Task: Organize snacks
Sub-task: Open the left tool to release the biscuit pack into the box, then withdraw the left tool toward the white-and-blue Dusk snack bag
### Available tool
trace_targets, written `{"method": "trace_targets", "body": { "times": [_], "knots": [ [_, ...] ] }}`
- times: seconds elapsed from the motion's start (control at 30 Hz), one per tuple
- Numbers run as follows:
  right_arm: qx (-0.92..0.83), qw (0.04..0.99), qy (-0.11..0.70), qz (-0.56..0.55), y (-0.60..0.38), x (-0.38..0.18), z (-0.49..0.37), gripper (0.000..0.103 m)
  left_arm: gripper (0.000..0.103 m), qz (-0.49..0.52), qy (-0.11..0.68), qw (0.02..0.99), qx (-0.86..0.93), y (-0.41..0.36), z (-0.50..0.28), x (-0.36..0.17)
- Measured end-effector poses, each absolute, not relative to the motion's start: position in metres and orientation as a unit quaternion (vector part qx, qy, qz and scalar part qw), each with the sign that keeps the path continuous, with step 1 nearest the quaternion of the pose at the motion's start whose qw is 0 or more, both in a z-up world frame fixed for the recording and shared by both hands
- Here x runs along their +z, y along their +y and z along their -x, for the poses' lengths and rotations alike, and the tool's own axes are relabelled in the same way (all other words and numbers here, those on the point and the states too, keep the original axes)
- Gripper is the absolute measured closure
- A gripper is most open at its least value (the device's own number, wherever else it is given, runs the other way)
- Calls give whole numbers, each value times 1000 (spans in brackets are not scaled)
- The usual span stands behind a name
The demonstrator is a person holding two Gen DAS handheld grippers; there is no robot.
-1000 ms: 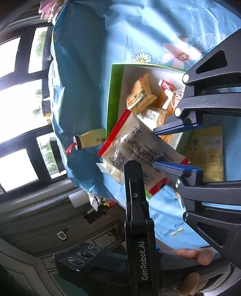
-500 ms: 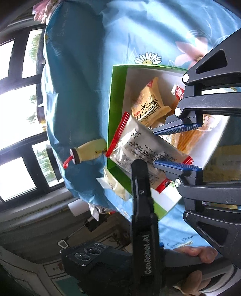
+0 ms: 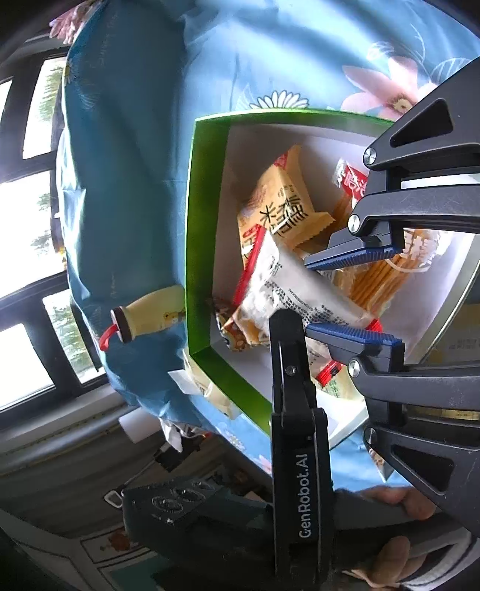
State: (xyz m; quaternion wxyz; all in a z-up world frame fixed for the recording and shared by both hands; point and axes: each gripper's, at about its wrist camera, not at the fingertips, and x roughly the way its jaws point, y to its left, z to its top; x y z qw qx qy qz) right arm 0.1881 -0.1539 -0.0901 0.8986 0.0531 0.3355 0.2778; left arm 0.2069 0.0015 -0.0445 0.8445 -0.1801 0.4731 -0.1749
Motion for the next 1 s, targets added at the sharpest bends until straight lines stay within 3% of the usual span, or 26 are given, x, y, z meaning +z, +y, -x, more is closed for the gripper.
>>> {"method": "trace_targets", "body": {
  "times": [0.13,0.17,0.6,0.63,0.7,1.0],
  "knots": [
    [271,902,330,-60,-157,-88,-182,62,21,178,469,849,-167,6,-203,-41],
    [271,903,327,-64,-160,-87,-180,59,19,175,465,852,-163,8,-201,-37],
    [262,906,324,-69,-178,-71,-142,53,15,179,442,868,-136,38,-163,-4],
    [264,906,325,-69,-178,-71,-139,52,11,177,441,869,-134,40,-158,-3],
    [263,907,323,-68,-180,-70,-131,40,0,174,439,872,-127,43,-150,-2],
    [279,901,327,-60,-181,-70,-96,39,1,190,444,869,-107,60,-106,-10]
  ]
}}
